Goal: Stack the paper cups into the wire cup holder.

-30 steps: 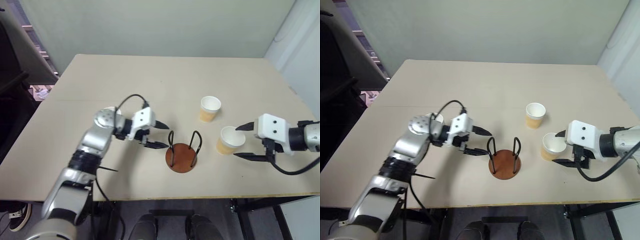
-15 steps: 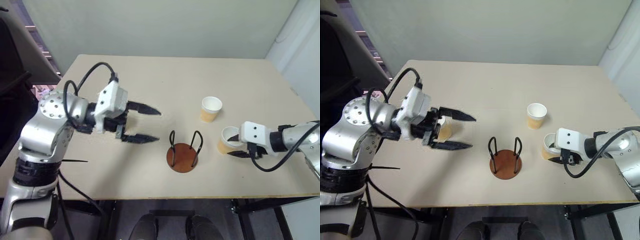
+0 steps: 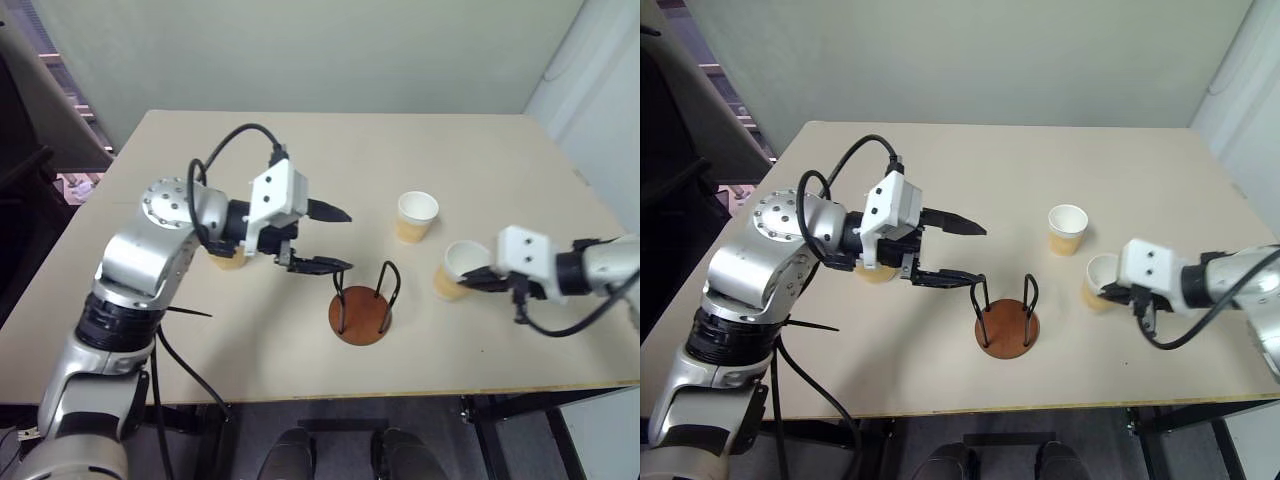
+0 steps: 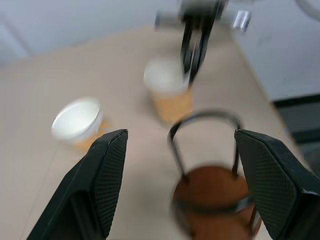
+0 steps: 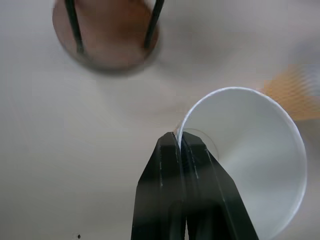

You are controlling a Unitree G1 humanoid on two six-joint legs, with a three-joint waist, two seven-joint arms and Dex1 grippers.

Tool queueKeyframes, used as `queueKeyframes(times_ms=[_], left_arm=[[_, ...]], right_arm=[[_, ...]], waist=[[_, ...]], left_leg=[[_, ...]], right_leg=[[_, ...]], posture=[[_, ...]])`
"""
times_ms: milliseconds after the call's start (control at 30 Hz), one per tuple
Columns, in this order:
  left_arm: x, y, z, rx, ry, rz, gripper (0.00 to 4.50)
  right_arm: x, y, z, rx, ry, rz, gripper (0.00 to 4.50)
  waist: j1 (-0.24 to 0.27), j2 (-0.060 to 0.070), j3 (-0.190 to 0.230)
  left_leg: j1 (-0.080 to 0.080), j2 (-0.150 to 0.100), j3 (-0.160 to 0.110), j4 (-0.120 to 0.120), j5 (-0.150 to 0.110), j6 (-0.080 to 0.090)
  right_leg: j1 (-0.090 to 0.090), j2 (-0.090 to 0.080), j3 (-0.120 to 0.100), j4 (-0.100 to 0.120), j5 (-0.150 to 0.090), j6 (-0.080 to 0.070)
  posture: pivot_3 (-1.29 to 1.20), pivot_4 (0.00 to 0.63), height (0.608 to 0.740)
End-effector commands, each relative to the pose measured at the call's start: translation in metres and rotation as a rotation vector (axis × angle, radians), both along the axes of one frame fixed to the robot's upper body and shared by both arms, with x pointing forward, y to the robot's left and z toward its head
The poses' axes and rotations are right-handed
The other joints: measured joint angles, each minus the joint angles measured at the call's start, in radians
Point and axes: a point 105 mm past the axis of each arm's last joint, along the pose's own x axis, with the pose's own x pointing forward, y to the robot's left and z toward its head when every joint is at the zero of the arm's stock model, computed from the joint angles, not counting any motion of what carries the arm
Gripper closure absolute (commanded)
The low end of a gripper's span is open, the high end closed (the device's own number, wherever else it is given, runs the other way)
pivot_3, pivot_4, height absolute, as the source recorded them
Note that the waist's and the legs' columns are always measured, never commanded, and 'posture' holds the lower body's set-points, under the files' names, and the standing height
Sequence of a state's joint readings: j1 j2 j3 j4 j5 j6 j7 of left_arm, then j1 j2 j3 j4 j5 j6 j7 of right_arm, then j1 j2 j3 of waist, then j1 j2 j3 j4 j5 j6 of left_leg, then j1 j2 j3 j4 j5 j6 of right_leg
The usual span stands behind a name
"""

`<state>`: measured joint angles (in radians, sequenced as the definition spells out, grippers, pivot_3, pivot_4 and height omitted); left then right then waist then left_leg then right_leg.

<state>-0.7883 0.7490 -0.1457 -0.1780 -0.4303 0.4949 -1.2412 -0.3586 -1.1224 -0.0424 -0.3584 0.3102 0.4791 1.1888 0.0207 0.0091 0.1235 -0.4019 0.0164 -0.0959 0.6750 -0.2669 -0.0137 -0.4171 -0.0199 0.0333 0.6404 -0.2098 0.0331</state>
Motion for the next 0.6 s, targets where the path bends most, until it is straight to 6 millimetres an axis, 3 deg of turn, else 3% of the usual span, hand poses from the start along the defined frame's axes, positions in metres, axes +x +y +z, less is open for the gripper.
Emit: queueKeyframes(times_ms=[33,100,233,333,400,600], left_arm=[[-0.008,0.024,0.021,-0.021,-0.024,-0.011,0.83],[-0.018,0.038,0.024,-0.01,0.004,-0.033,0.83],[-0.032,0.09,0.011,0.102,0.085,0.015,0.83],[-0.035,0.112,0.013,0.034,0.16,0.061,0.83],[-0.034,0.129,0.002,0.049,0.203,0.112,0.83],[-0.04,0.12,-0.004,0.045,0.211,0.102,0.83]], right_arm=[[-0.02,0.016,0.06,0.098,-0.125,0.086,4.47],[-0.029,0.028,0.077,0.163,-0.143,0.141,4.47],[-0.043,0.067,0.109,0.338,-0.163,0.291,4.47],[-0.042,0.087,0.093,0.336,-0.105,0.326,4.47],[-0.037,0.097,0.077,0.318,-0.067,0.323,4.47],[-0.036,0.097,0.052,0.259,0.005,0.319,4.47]], waist=[[-0.003,-0.001,0.001],[-0.008,-0.001,0.001],[-0.019,0.0,0.0],[-0.011,-0.003,-0.001],[-0.006,-0.003,-0.001],[0.004,-0.003,-0.001]], left_leg=[[0.0,0.0,0.0,0.0,0.0,0.0],[-0.001,0.0,0.0,-0.002,0.006,-0.01],[0.002,0.0,0.0,-0.01,0.007,-0.012],[0.001,0.003,-0.002,-0.012,0.008,-0.015],[-0.001,0.005,-0.006,-0.012,0.007,-0.015],[-0.007,0.005,-0.006,-0.01,0.003,-0.01]], right_leg=[[0.0,0.0,0.0,0.0,0.0,0.0],[-0.002,0.001,0.001,-0.002,-0.001,-0.001],[-0.004,0.003,0.002,-0.004,-0.003,-0.003],[-0.006,0.005,0.003,-0.002,-0.006,-0.004],[-0.006,0.005,0.001,-0.001,-0.007,-0.006],[-0.013,0.004,-0.001,0.003,-0.007,-0.007]], posture=[[0.0,0.15,0.74],[0.0,0.15,0.74],[0.0,0.15,0.74],[0.0,0.15,0.74],[0.0,0.15,0.74],[0.0,0.15,0.74]])
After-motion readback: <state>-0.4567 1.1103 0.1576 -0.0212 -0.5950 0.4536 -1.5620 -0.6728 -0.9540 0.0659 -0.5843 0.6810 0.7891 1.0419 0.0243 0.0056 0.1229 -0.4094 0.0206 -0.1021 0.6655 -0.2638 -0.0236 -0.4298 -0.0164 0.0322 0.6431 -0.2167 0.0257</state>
